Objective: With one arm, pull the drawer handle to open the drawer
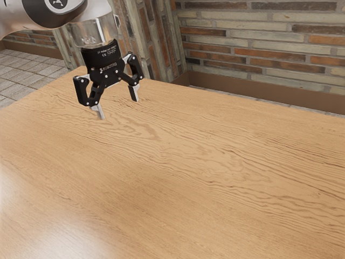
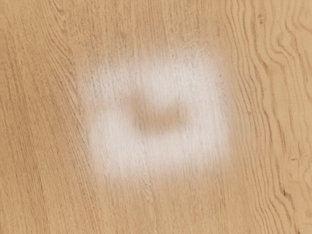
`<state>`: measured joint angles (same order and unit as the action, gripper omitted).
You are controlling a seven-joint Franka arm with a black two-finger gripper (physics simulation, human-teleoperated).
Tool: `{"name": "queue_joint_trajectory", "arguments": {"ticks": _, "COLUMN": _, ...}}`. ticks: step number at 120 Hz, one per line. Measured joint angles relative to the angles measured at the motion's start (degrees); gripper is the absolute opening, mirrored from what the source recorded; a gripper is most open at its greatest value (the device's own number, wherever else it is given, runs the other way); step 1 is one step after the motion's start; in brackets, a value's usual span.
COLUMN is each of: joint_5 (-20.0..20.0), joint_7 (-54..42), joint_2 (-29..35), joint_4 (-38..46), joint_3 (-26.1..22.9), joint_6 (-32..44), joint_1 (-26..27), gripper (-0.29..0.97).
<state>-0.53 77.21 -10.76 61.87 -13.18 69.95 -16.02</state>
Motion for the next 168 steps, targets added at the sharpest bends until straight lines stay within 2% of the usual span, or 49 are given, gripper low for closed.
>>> {"name": "queue_joint_trajectory", "arguments": {"ticks": 28, "joint_5": 0.1, "joint_7": 0.4, "joint_2": 0.0, "joint_4": -0.1, "joint_3": 0.1, "joint_6": 0.0, "joint_1": -0.1, "gripper": 0.68}}
{"name": "queue_joint_trajectory", "arguments": {"ticks": 35, "joint_5": -1.5, "joint_7": 0.5, "joint_2": 1.1, "joint_4": -3.4, "joint_3": -0.1, "joint_6": -0.3, "joint_1": 0.9, "gripper": 0.68}}
{"name": "queue_joint_trajectory", "arguments": {"ticks": 43, "joint_5": -3.7, "joint_7": 0.6, "joint_2": 3.6, "joint_4": -9.3, "joint_3": -0.9, "joint_6": 0.1, "joint_1": 6.1, "gripper": 0.68}}
{"name": "queue_joint_trajectory", "arguments": {"ticks": 57, "joint_5": -5.6, "joint_7": -0.1, "joint_2": 4.1, "joint_4": -10.9, "joint_3": -2.4, "joint_6": 1.6, "joint_1": 16.9, "gripper": 0.68}}
{"name": "queue_joint_trajectory", "arguments": {"ticks": 80, "joint_5": -7.0, "joint_7": -5.3, "joint_2": 3.2, "joint_4": -8.6, "joint_3": -4.0, "joint_6": 4.2, "joint_1": 21.0, "gripper": 0.68}}
{"name": "queue_joint_trajectory", "arguments": {"ticks": 101, "joint_5": -9.7, "joint_7": -16.2, "joint_2": 1.9, "joint_4": -5.2, "joint_3": -4.5, "joint_6": 14.5, "joint_1": 30.3, "gripper": 0.68}}
{"name": "queue_joint_trajectory", "arguments": {"ticks": 111, "joint_5": -10.4, "joint_7": -20.2, "joint_2": 0.4, "joint_4": -4.9, "joint_3": -4.3, "joint_6": 19.2, "joint_1": 30.5, "gripper": 0.68}}
{"name": "queue_joint_trajectory", "arguments": {"ticks": 123, "joint_5": -10.5, "joint_7": -24.3, "joint_2": -6.4, "joint_4": -5.2, "joint_3": -4.3, "joint_6": 26.0, "joint_1": 30.3, "gripper": 0.68}}
{"name": "queue_joint_trajectory", "arguments": {"ticks": 136, "joint_5": -9.7, "joint_7": -30.2, "joint_2": -11.1, "joint_4": -5.4, "joint_3": -4.2, "joint_6": 36.3, "joint_1": 30.3, "gripper": 0.68}}
{"name": "queue_joint_trajectory", "arguments": {"ticks": 145, "joint_5": -6.6, "joint_7": -32.4, "joint_2": -11.3, "joint_4": -5.2, "joint_3": -4.1, "joint_6": 42.8, "joint_1": 30.0, "gripper": 0.68}}
{"name": "queue_joint_trajectory", "arguments": {"ticks": 158, "joint_5": -3.7, "joint_7": -33.7, "joint_2": -9.1, "joint_4": -5.6, "joint_3": -4.6, "joint_6": 46.3, "joint_1": 29.4, "gripper": 0.68}}
{"name": "queue_joint_trajectory", "arguments": {"ticks": 162, "joint_5": -1.7, "joint_7": -34.1, "joint_2": -9.0, "joint_4": -5.6, "joint_3": -6.2, "joint_6": 46.6, "joint_1": 27.3, "gripper": 0.68}}
{"name": "queue_joint_trajectory", "arguments": {"ticks": 168, "joint_5": 1.8, "joint_7": -35.2, "joint_2": -10.8, "joint_4": -5.5, "joint_3": -14.3, "joint_6": 47.0, "joint_1": 19.4, "gripper": 0.68}}
